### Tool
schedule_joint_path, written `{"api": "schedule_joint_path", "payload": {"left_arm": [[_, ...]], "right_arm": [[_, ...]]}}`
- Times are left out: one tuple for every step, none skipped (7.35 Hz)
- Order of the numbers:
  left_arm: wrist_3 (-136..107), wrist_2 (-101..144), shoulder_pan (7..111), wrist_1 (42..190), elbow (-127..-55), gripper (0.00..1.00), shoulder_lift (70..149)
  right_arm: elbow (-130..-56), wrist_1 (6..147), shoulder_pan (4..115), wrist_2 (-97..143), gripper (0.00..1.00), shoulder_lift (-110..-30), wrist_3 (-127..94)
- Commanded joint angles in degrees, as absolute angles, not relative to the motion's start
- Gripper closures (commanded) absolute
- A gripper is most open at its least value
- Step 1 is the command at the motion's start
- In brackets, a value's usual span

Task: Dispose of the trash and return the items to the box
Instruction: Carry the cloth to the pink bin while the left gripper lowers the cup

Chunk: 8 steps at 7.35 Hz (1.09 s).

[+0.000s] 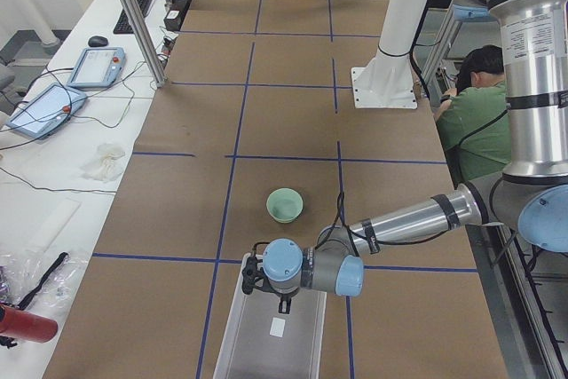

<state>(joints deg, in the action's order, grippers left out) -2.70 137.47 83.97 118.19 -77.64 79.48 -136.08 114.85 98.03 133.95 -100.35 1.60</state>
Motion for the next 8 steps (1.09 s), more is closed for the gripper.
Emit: {"api": "schedule_joint_path", "payload": {"left_arm": [[-2.3, 137.3, 83.9, 119.0, -78.1, 0.00, 80.0], [-2.3, 137.2, 84.0, 119.1, -80.4, 0.00, 80.2], [-2.3, 137.3, 84.2, 118.2, -84.0, 0.00, 79.3], [-0.4, 137.5, 84.2, 114.8, -86.8, 0.00, 79.7], [7.7, 137.4, 85.7, 108.5, -89.1, 0.00, 79.7], [12.1, 136.9, 90.6, 99.8, -94.5, 0.00, 80.1], [12.3, 136.1, 92.7, 93.1, -101.5, 0.00, 80.3], [11.4, 134.8, 93.1, 92.0, -105.8, 0.00, 80.4]], "right_arm": [[-135.2, 114.9, 99.2, 133.9, 1.00, -100.4, 3.1], [-134.0, 114.9, 99.8, 133.9, 1.00, -100.4, 4.6], [-132.6, 114.9, 101.1, 133.7, 1.00, -100.3, 6.8], [-131.8, 114.9, 102.3, 133.2, 1.00, -100.4, 9.2], [-131.1, 114.9, 102.7, 133.1, 1.00, -100.4, 9.6], [-129.8, 115.0, 103.1, 133.0, 1.00, -100.4, 10.7], [-126.9, 114.9, 105.2, 132.3, 1.00, -100.2, 15.1], [-124.1, 114.9, 106.7, 130.0, 1.00, -99.9, 20.1]]}}
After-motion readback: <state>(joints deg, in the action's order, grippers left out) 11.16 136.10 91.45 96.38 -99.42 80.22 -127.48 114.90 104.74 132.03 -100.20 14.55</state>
